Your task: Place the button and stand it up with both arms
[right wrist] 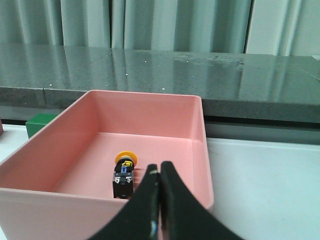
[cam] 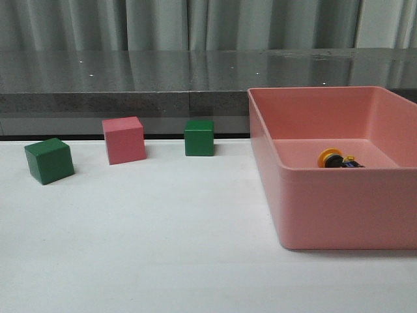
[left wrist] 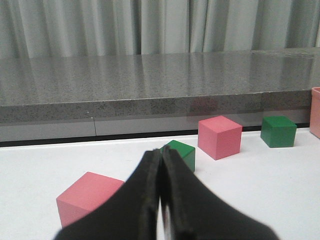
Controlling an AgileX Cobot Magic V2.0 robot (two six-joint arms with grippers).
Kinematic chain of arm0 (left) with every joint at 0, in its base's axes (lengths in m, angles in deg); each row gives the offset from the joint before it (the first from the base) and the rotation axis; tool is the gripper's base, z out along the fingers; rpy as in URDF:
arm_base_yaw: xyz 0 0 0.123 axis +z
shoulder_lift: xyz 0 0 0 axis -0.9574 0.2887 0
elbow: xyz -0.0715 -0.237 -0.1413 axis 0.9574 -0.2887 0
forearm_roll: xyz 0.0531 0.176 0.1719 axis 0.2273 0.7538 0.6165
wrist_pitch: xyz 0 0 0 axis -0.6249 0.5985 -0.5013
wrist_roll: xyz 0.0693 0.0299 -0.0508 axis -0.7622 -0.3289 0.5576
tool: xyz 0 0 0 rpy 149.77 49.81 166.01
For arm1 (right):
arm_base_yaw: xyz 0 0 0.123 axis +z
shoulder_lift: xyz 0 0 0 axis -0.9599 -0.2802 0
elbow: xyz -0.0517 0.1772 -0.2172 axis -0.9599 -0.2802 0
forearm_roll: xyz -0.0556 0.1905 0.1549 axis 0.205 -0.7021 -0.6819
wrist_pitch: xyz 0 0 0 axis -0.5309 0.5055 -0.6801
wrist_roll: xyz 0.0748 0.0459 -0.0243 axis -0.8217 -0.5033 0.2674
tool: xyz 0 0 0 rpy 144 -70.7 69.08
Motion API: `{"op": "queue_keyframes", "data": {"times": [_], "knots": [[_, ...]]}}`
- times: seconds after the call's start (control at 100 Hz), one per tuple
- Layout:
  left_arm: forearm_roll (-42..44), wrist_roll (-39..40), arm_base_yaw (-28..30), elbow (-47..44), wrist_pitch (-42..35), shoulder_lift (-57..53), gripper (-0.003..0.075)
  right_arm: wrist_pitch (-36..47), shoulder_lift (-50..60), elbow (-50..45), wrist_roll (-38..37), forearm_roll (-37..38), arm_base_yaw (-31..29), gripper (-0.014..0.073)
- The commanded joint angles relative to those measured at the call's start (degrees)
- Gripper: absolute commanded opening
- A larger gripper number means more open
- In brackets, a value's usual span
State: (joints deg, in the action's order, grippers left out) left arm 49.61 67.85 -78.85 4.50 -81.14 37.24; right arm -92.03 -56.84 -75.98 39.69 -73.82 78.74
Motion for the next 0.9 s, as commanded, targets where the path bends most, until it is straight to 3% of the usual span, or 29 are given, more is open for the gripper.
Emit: {"op": "queue_keyframes", "data": {"times": [0.0, 0.48, 0.67, 0.89], "knots": [[0.0, 0.3, -0.5, -2.6, -5.1, -1.7, -0.0020, 3.9, 1.0, 0.7, -0.1, 0.8, -0.3, -0.0062], [0.0, 0.3, -0.5, -2.6, -5.1, -1.7, -0.0020, 4.1, 1.0, 0.7, -0.1, 0.8, -0.3, -0.0062], [0.0, 0.3, -0.5, -2.6, -5.1, -1.7, -0.0020, 16.6, 0.9, 3.0, -3.7, -2.5, -0.1, -0.0062], [0.0, 0.3, -0.5, -2.6, -5.1, -1.7, -0.0020, -2.8, -7.1, 19.1, -5.9, -3.0, -0.1, -0.0062]]}}
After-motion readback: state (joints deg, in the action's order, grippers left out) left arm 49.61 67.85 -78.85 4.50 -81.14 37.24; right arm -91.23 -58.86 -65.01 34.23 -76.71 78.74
